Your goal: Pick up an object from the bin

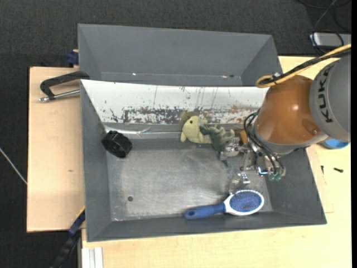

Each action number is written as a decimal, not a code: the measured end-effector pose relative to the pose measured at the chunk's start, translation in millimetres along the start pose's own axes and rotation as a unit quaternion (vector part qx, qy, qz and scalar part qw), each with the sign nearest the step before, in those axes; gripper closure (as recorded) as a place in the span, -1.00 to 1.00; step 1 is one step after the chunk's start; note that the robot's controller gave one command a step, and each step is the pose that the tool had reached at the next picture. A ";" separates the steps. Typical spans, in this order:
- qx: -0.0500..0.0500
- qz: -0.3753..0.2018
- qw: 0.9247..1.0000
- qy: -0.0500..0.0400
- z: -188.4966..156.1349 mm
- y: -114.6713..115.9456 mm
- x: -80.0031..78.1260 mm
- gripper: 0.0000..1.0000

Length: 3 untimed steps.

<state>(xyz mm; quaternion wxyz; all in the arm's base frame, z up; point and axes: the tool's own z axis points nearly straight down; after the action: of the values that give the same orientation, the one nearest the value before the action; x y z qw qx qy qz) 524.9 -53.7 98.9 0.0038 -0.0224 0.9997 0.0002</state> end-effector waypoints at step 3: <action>-0.001 -0.462 0.887 -0.004 21.2 -73.7 31.2 -1.00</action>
Offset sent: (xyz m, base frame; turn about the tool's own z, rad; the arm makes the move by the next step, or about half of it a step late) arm -0.0337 -0.0109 0.0236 -0.2752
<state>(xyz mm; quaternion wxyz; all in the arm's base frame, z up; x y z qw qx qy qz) 497.2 -128.7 77.4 0.0074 -0.4819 0.8762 -0.0008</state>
